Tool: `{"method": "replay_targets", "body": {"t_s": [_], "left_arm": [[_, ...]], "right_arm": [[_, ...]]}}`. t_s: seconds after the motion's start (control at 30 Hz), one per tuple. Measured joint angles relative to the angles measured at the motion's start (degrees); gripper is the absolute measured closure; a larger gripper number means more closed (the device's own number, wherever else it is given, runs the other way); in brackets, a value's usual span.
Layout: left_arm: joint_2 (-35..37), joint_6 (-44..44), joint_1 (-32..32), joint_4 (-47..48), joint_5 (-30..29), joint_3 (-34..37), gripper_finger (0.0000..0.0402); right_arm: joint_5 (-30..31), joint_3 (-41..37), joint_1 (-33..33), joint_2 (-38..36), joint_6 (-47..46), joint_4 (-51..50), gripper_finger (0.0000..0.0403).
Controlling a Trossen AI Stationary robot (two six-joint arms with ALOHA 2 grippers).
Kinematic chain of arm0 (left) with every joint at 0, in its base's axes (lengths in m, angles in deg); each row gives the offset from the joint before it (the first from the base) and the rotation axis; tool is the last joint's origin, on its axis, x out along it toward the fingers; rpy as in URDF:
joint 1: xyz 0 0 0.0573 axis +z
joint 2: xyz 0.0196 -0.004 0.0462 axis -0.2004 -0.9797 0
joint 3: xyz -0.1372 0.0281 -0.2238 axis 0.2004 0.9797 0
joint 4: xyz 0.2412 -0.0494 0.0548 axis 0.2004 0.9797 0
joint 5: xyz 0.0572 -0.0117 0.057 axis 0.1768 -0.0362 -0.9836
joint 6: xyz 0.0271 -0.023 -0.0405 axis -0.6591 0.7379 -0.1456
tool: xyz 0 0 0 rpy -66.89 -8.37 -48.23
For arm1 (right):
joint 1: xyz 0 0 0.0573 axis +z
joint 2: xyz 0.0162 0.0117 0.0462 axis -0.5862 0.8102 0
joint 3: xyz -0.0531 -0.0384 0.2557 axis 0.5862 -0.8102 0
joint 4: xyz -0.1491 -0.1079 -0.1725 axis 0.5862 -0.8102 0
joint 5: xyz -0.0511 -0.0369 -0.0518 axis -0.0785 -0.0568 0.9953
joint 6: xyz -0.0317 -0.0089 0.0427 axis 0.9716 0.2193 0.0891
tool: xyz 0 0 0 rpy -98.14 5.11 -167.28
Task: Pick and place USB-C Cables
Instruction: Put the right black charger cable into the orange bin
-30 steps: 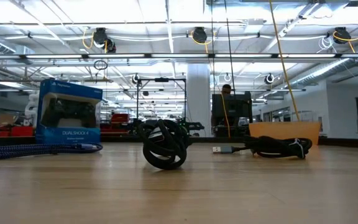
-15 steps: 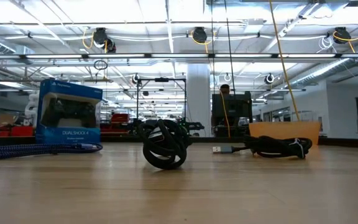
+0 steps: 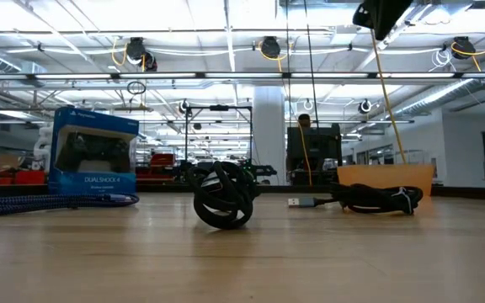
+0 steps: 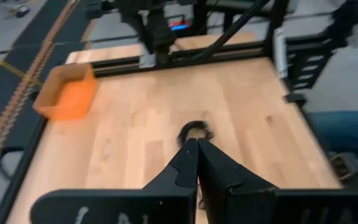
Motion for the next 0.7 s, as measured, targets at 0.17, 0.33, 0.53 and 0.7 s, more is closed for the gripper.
{"method": "replay_targets", "body": {"t_s": [0.17,0.33,0.53,0.7], "left_arm": [[-2.22,0.31,-1.33,0.19,-5.79,0.02,0.0392],[-3.95,0.94,-2.21,-1.44,-7.43,1.24,0.0392],[-3.47,-1.25,-1.74,-11.45,-8.77,10.86,0.0392],[-2.29,0.26,0.36,-18.29,-8.95,17.99,0.0392]], "right_arm": [[0.09,0.00,1.75,1.66,-0.01,-0.68,0.0403],[0.09,0.00,4.30,3.61,-0.02,-0.59,0.0403],[0.10,0.00,6.62,7.36,-0.24,-0.12,0.0403],[0.11,0.00,7.99,11.38,-0.15,1.81,0.0403]]}}
